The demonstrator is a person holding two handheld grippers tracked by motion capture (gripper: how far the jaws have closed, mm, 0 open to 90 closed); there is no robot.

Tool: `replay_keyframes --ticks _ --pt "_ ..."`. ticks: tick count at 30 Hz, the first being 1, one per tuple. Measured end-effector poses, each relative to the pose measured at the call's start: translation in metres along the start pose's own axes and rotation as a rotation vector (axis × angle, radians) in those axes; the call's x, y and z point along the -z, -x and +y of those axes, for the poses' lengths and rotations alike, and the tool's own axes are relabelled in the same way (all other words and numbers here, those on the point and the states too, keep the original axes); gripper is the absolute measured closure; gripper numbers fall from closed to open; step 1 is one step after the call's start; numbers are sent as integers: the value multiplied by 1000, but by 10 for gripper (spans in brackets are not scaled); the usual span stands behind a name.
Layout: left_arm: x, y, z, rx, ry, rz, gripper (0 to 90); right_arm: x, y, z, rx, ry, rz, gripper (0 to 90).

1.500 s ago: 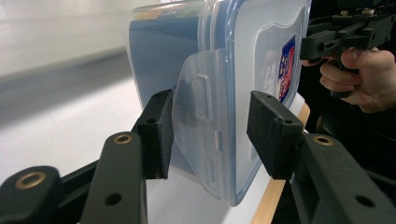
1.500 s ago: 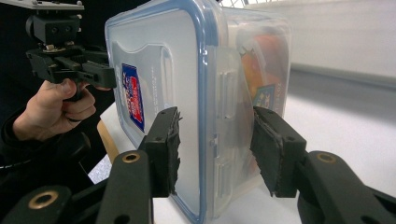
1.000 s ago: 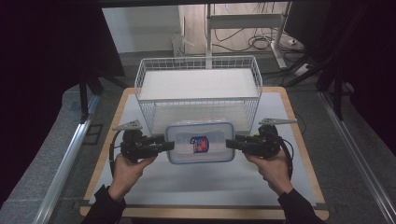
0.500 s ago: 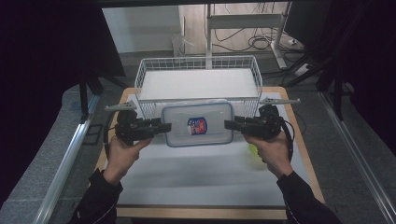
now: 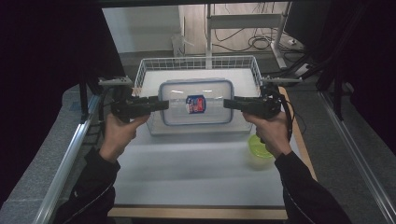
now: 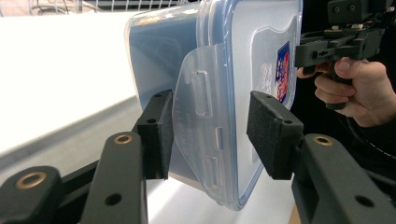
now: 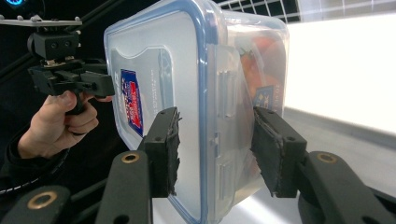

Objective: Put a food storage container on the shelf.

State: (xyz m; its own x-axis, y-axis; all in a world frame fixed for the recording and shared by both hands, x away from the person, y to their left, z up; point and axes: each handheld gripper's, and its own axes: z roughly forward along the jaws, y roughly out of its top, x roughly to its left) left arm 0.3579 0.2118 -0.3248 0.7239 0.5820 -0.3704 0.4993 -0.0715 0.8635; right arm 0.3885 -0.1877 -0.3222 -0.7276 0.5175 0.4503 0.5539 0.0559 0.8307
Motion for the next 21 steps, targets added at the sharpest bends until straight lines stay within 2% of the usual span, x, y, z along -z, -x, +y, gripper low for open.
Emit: replay_keyframes --ticks 8,21 --pt "-5 -12 24 2 18 -9 524 -3 7 23 -7 20 -4 532" --pt "-18 -40 45 55 42 -19 526 -17 26 45 -29 30 -17 531"
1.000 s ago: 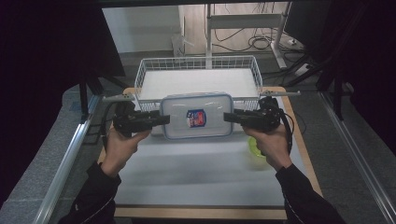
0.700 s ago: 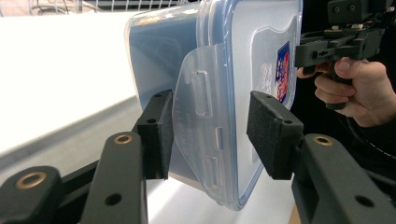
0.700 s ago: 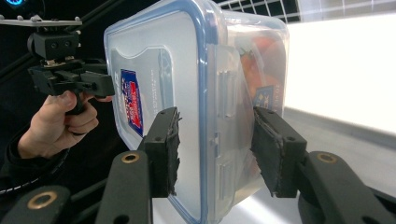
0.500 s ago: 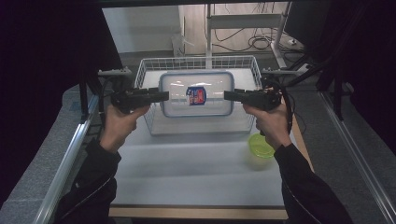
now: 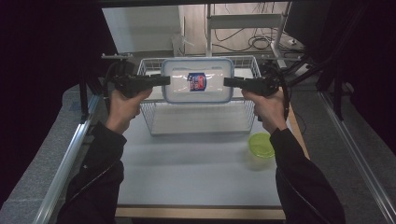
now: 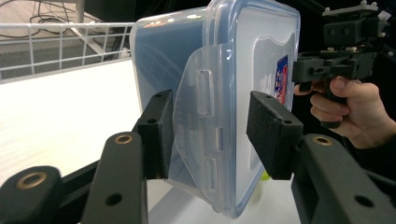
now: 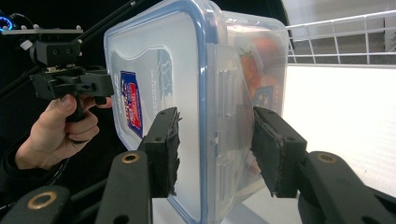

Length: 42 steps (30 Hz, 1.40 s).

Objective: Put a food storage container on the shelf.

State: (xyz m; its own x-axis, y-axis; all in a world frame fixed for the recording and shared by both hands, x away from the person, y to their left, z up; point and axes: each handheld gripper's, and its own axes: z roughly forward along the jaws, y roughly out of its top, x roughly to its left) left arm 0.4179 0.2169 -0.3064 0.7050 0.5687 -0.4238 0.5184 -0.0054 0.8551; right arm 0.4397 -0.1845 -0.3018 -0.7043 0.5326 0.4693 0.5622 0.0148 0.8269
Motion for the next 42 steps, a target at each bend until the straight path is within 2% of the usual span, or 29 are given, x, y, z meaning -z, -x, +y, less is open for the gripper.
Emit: replay_keyframes --ticks 11,14,19,27,32,34,36,40,42 --pt "-13 -16 3 45 8 13 523 -12 17 10 -33 8 -16 527" --pt "-17 -19 1 49 -5 31 516 -16 21 10 -45 3 -21 526" --pt "-20 -22 0 47 3 32 513 -18 26 8 -60 3 -26 523" --pt "-24 -18 0 21 -4 78 470 -20 23 8 -40 8 -55 506" --pt "-28 -16 0 12 -24 107 434 -22 20 8 5 -14 -112 476" --pt "-30 -17 -1 27 -36 114 394 -24 20 8 11 -20 -130 453" --pt "-31 -21 -2 56 -33 108 346 -27 20 6 21 -40 -155 469" --pt "-33 -26 -2 77 -19 90 343 -31 25 3 -3 -31 -128 465" --pt "-34 -27 -1 74 -24 91 342 -30 26 3 -4 -25 -132 465"
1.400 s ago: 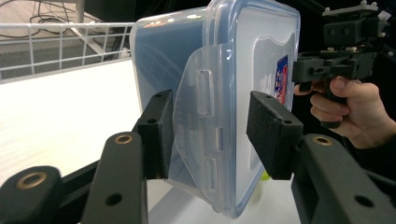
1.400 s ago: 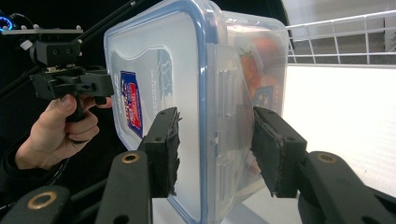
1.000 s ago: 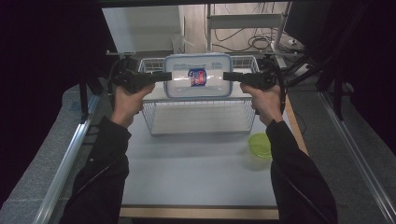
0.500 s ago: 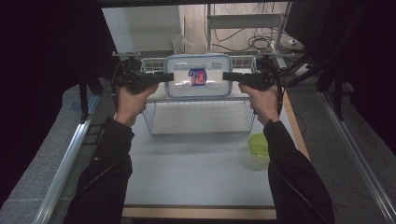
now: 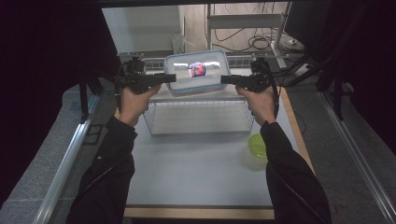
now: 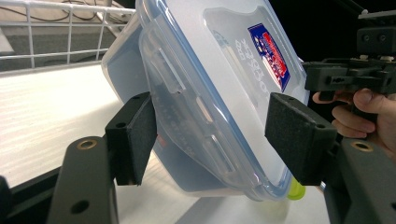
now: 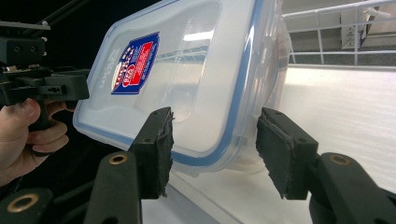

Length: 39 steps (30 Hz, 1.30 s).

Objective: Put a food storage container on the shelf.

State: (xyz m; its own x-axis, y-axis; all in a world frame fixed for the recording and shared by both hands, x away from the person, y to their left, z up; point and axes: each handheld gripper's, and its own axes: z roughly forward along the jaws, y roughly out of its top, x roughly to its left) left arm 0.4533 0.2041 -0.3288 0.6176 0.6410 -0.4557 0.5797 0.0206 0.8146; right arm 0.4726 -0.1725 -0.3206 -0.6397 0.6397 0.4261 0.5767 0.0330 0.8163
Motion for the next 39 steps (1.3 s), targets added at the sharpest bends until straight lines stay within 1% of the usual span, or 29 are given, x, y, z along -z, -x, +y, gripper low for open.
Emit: replay_keyframes --ticks 1,2,3,4,5,6,7,8,10,12,13,14,15,16,17,18,19,21,23,25,26,28,30,32,34,39 --pt "0 1 1 5 -3 5 336 0 0 0 -1 1 -1 466" --pt "-1 1 1 1 -1 13 331 1 0 0 0 6 -4 468" --pt "0 3 1 -17 6 43 315 1 0 0 -1 10 -5 469" --pt "0 4 2 -44 7 82 287 2 0 -1 -4 15 1 470" --pt "-1 5 2 -67 6 111 253 3 1 -1 -11 29 8 466" --pt "-1 6 1 -85 6 125 220 4 1 -1 -21 44 15 471" --pt "0 7 1 -94 10 134 200 5 1 0 -20 50 17 476" --pt "1 8 0 -103 21 139 188 6 1 0 -9 43 2 473" --pt "4 10 -1 -127 37 151 166 9 -1 0 17 51 -10 473" --pt "9 13 -4 -152 54 144 170 13 -2 -1 35 60 -15 475" --pt "12 15 -7 -167 60 138 190 15 -2 -2 48 68 -14 489" --pt "14 17 -10 -192 66 134 232 18 -3 -4 59 70 -13 511" --pt "16 21 -14 -218 67 138 270 20 -4 -5 73 71 -15 549" --pt "18 25 -18 -249 61 151 312 23 -5 -7 96 66 -27 599" --pt "19 28 -22 -281 59 172 377 26 -7 -10 123 63 -43 650" --pt "21 31 -26 -304 62 188 425 29 -9 -12 146 68 -57 712" --pt "22 34 -31 -319 66 197 481 31 -11 -15 165 64 -57 772" --pt "24 37 -38 -334 67 188 617 33 -15 -22 194 58 -44 854" --pt "21 39 -43 -334 51 174 737 29 -19 -27 221 34 -25 894" --pt "14 40 -45 -343 19 176 797 21 -23 -32 250 -9 -26 900" --pt "10 40 -46 -350 5 187 815 16 -24 -34 264 -28 -33 900" --pt "3 40 -46 -361 -16 219 827 8 -26 -35 286 -49 -48 900" --pt "-1 39 -45 -356 -15 231 833 3 -26 -34 281 -52 -51 900" --pt "-4 38 -44 -357 -9 254 821 0 -24 -33 274 -50 -51 900" --pt "-6 36 -43 -353 -10 255 816 -2 -22 -32 266 -47 -58 900" --pt "-11 32 -40 -336 -20 273 813 -5 -16 -30 250 -47 -76 900"
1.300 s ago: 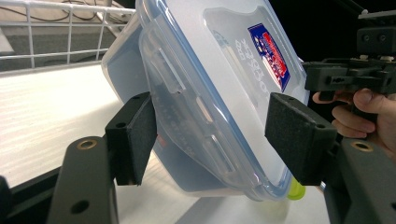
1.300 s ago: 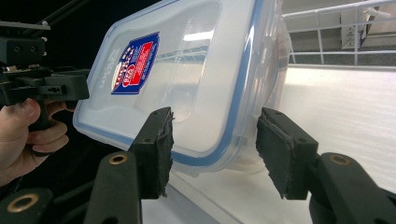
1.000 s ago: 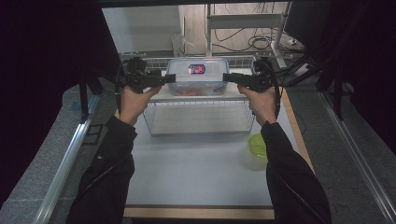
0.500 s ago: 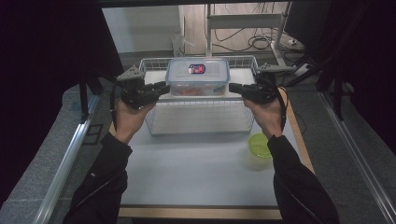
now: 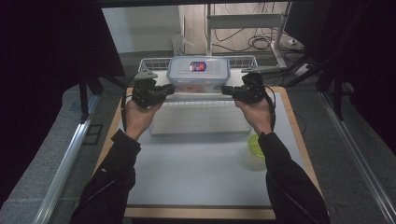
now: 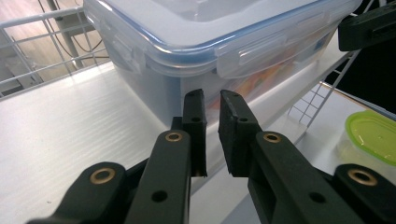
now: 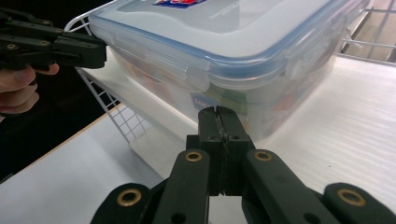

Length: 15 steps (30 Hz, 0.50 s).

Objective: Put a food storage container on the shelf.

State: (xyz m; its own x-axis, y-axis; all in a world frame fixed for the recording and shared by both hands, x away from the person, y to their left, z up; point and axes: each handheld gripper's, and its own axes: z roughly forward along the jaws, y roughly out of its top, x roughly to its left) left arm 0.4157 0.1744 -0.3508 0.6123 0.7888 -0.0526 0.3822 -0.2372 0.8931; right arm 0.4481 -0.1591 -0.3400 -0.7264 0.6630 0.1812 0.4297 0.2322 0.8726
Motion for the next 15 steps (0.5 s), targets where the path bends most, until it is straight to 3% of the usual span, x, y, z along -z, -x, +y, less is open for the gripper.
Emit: replay_keyframes --ticks 8,15 --pt "1 5 -4 3 13 -27 793 -1 2 1 -1 3 -2 899" --pt "9 18 -11 -29 10 -70 611 6 -10 -8 47 8 -5 767"
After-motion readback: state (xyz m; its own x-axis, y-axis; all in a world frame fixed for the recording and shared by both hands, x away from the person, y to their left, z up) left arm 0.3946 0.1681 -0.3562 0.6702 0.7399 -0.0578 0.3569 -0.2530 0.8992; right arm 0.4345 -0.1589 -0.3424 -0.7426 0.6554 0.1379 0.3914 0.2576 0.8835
